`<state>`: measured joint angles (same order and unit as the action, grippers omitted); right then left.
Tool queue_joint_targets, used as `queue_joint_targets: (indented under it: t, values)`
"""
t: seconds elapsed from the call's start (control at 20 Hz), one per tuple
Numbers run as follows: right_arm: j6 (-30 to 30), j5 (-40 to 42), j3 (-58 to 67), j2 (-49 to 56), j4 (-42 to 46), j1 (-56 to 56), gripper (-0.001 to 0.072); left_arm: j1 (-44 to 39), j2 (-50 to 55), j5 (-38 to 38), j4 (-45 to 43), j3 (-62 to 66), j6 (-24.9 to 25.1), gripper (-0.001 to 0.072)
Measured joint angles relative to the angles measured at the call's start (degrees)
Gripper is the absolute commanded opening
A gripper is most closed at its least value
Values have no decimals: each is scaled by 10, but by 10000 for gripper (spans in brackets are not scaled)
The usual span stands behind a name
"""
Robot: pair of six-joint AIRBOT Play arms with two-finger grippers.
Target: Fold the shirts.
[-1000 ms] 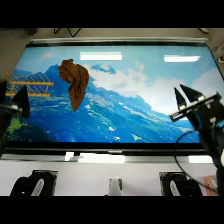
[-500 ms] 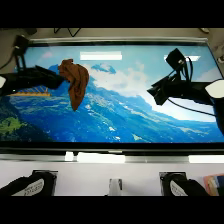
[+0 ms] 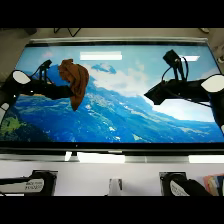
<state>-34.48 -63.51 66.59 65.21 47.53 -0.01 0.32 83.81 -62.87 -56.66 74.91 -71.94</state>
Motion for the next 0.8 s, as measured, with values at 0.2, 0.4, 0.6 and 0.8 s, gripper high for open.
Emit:
queue_joint_targets:
  t: [0.2, 0.4, 0.6, 0.8]
  values:
    - [-7, 8, 0, 1, -2, 0, 363, 1, 15, 52, -1, 2, -15, 674]
    - [-18, 12, 0, 1, -2, 0, 693, 9, 51, 158, 0, 50, -21, 687]
    - [-33, 13, 0, 1, -3, 0, 690, 16, 155, 177, -13, 168, -24, 687]
    - [-41, 13, 0, 1, -3, 0, 685, 15, 238, 185, -23, 237, -43, 686]
